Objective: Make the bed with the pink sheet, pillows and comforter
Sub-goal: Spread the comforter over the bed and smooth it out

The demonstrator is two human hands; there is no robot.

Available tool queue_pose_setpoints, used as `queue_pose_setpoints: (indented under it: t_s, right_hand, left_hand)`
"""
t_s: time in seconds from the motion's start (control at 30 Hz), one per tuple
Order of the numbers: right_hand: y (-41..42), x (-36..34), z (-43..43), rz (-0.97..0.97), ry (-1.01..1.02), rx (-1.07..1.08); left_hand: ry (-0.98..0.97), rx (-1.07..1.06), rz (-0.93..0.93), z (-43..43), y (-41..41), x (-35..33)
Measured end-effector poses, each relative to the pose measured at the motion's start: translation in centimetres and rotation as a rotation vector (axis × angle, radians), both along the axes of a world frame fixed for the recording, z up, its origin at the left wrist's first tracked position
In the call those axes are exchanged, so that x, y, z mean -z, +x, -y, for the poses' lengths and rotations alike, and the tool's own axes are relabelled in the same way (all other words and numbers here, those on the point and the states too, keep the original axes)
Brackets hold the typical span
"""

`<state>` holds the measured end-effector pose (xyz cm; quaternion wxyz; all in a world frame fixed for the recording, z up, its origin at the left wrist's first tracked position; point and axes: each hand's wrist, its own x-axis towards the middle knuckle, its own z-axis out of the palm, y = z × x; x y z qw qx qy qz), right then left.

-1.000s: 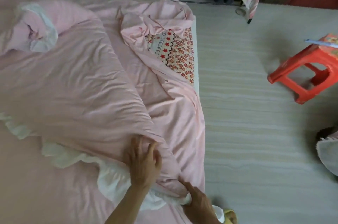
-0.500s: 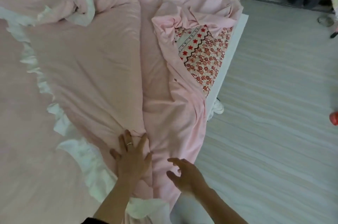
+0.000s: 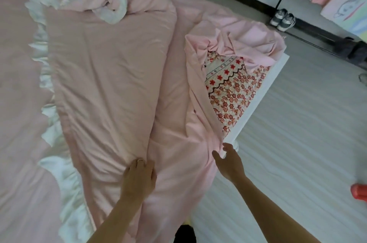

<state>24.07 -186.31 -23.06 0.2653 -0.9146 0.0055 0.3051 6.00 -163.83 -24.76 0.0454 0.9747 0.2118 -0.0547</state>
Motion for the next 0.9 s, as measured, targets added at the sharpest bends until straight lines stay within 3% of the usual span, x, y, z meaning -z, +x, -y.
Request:
queue_pose_setpoints:
  t_s: [0.1, 0.23, 0.33, 0.43, 0.53, 0.6, 0.73, 0.9]
  right_hand:
    - [4.9, 0.2, -2.3, 0.017, 0.024, 0.072]
    - [10.7, 2.5, -5.5, -0.042, 0.053, 0.094]
    - [12.2, 2.9, -6.5, -0.082, 0.011, -0.047]
    - [11.7, 2.8, -2.6, 0.000, 0.001, 0.058]
    - [10.0, 4.1, 6.7, -0.108, -0.226, 0.164]
    - [10.0, 5.2, 10.6, -0.209, -0.324, 0.032]
    - [12.3, 5.9, 9.3, -0.291, -0.246, -0.156]
    - [17.4, 8.0, 10.6, -0.418, -0.245, -0.441]
  left_hand:
    - [-0.068, 0.139, 0.103, 0.6, 3.9, 0.3]
    - [-0.242, 0.005, 0.143, 1.7, 9.8, 1.1]
    - [-0.259, -0.014, 0.154, 2.5, 12.6, 2.7]
    - [-0.202, -0.038, 0.113, 3.8, 13.8, 3.5]
    - [-0.166, -0.103, 0.024, 6.3, 14.4, 3.8]
    - [-0.165, -0.185, -0.042, 9.5, 15.1, 3.9]
    - [-0.237, -0.325, -0.098, 15.4, 15.7, 4.3]
    - [-0.385, -0.552, -0.036, 24.5, 16.7, 6.0]
